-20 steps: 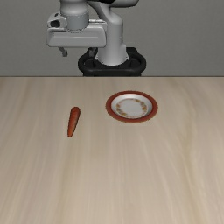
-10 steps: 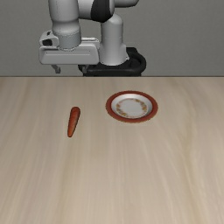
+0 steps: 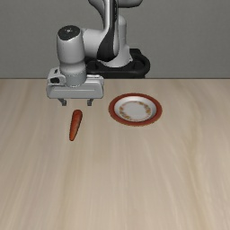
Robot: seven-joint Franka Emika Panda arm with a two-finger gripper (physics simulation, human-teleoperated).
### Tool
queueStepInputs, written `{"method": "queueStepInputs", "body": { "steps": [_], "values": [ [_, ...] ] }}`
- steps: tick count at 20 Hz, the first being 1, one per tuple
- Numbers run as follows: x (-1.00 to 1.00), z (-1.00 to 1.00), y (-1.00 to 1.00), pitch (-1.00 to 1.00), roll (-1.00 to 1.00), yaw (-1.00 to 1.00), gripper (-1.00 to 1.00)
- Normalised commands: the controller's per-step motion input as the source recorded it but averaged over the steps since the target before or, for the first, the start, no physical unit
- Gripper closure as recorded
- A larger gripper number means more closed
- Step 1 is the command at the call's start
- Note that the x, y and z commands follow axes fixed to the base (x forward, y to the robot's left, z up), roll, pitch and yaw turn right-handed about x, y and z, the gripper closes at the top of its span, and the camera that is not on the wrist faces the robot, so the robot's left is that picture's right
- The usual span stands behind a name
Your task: Pick the carrot on the table and place it on the plate
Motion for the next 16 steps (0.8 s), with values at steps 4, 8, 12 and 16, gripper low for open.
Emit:
{"method": "queueStepInputs", "body": {
  "steps": [4, 8, 12, 16],
  "values": [
    [0.0, -1.0, 0.0, 0.0, 0.0, 0.0, -1.0],
    [0.0, -0.25, -0.25, 0.0, 0.0, 0.0, 1.0],
    [0.0, 0.0, 0.0, 0.0, 0.0, 0.0, 1.0],
    [0.0, 0.25, 0.0, 0.0, 0.0, 0.0, 1.0]
  ]
}}
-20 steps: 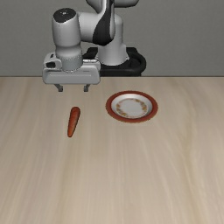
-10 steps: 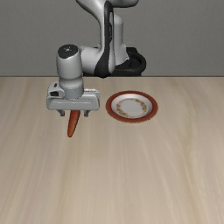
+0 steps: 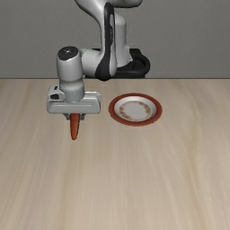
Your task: Pick the carrot on the table and place it on the plate
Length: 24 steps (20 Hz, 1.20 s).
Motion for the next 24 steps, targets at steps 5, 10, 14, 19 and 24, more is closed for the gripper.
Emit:
{"method": "queueStepInputs", "body": {
  "steps": [5, 10, 14, 19, 24],
  "values": [
    [0.0, 1.0, 0.0, 0.0, 0.0, 0.0, 1.0],
    [0.0, 1.0, 0.0, 0.0, 0.0, 0.0, 1.0],
    [0.0, 0.0, 1.0, 0.0, 0.0, 0.0, 1.0],
    [0.0, 0.0, 1.0, 0.0, 0.0, 0.0, 1.0],
    [0.0, 0.0, 1.0, 0.0, 0.0, 0.0, 1.0]
  ]
}}
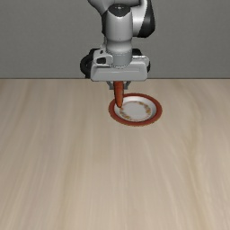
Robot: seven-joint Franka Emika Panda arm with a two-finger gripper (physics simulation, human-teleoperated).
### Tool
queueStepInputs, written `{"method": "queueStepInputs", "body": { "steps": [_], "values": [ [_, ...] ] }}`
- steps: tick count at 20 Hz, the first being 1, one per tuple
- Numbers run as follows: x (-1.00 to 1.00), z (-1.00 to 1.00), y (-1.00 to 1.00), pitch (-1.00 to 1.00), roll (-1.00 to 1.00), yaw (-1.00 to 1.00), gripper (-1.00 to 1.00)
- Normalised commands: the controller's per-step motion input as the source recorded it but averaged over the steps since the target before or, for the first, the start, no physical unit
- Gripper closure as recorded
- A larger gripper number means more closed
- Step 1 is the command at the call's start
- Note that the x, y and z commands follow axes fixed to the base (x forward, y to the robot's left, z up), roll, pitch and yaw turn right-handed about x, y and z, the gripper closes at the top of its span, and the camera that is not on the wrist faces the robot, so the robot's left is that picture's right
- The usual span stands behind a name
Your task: Pick the carrot on the table and place it on the plate
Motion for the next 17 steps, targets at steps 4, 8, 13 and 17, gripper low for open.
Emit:
{"method": "queueStepInputs", "body": {
  "steps": [4, 8, 13, 17],
  "values": [
    [0.0, 0.0, 1.0, 0.0, 0.0, 0.0, 1.0],
    [-0.75, 0.0, 0.25, 0.0, 0.0, 0.0, 1.0],
    [0.0, 0.0, 0.0, 0.0, 0.0, 0.0, -1.0],
    [0.0, 0.0, 0.0, 0.0, 0.0, 0.0, -1.0]
  ]
}}
